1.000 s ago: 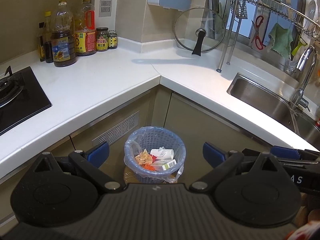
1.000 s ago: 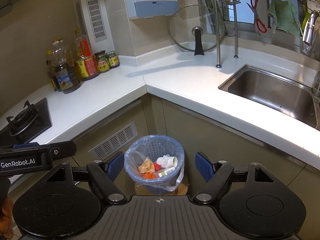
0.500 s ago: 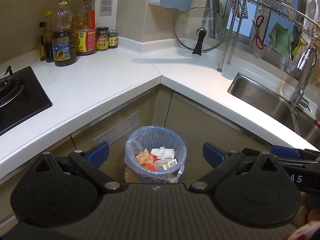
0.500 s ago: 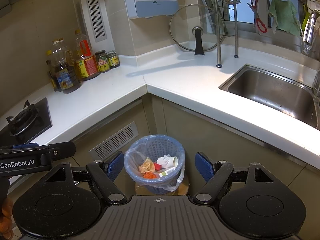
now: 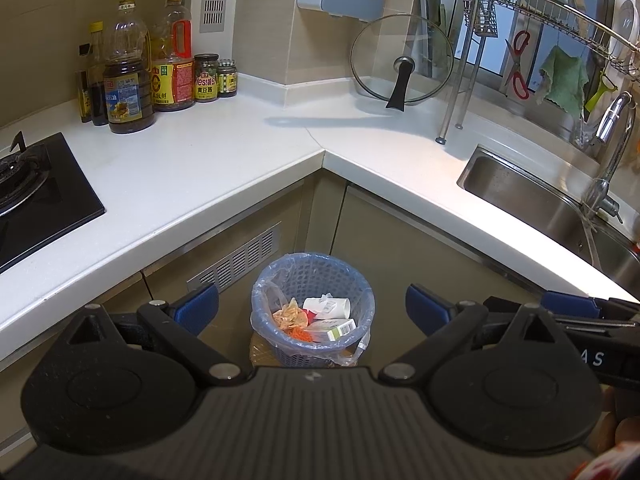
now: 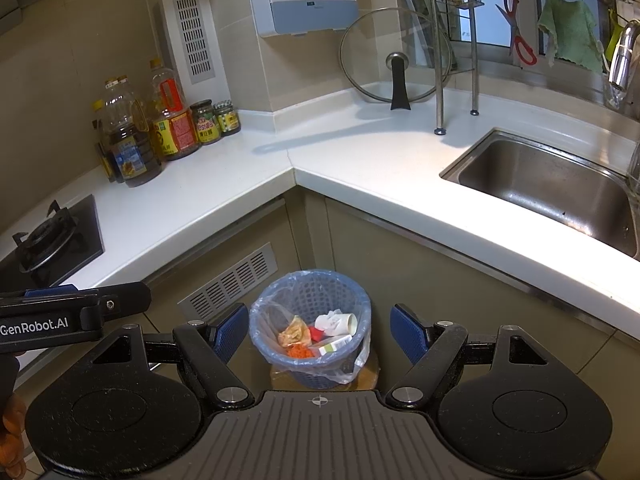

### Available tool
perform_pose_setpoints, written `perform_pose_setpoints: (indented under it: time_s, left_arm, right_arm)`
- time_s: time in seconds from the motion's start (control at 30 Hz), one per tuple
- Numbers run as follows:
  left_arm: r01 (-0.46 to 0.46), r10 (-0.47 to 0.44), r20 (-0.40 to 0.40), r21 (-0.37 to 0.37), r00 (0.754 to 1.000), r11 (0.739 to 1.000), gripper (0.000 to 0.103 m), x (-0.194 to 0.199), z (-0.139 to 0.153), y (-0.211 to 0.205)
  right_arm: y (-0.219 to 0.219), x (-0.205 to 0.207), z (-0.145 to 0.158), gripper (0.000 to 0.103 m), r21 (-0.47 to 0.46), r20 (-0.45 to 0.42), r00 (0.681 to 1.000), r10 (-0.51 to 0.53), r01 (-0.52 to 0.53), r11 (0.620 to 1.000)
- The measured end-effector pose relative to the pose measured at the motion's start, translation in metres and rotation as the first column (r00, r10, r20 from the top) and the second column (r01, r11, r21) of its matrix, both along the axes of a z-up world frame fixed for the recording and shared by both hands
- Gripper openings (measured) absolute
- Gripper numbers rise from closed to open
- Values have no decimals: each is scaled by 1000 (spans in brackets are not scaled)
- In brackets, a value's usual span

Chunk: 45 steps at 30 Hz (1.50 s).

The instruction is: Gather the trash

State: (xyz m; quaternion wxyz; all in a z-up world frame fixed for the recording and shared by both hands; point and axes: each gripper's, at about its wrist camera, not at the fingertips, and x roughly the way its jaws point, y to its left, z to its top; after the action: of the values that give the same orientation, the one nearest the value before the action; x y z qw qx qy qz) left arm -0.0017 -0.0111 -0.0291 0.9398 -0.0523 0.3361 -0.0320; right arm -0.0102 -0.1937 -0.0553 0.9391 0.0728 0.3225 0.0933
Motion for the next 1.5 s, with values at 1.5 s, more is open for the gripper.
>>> perform_pose_setpoints:
  time_s: [1.5]
  left_arm:
    - [3, -3, 2, -2, 1000, 1000, 99, 7, -1, -5]
  right_arm:
    - [0, 6, 0, 78, 4, -2, 1000, -1, 1, 1000]
